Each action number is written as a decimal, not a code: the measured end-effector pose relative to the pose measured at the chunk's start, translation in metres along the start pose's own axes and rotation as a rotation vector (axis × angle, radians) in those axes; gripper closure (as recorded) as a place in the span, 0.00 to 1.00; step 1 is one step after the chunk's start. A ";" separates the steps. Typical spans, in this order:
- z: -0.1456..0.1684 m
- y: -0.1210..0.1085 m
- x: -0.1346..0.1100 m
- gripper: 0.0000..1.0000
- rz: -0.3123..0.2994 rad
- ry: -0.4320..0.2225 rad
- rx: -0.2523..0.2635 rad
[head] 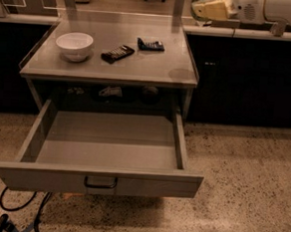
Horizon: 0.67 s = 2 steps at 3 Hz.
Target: Place green can into top drawer
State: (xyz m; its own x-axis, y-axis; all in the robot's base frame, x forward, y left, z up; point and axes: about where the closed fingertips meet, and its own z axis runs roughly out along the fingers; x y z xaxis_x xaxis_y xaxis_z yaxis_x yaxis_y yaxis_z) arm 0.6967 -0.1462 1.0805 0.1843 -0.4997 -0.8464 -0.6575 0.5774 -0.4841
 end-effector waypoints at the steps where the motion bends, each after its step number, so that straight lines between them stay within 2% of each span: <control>1: 0.000 0.000 0.000 1.00 0.000 0.000 0.001; 2: 0.010 0.011 0.018 1.00 0.043 0.019 -0.023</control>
Offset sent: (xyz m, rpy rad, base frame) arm 0.0079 0.0018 -0.0517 0.0335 0.1152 -0.0063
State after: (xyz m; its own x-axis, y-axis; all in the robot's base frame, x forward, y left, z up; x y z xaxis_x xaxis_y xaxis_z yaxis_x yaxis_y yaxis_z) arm 0.7002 -0.1428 1.0579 0.1420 -0.4871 -0.8617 -0.6813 0.5834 -0.4420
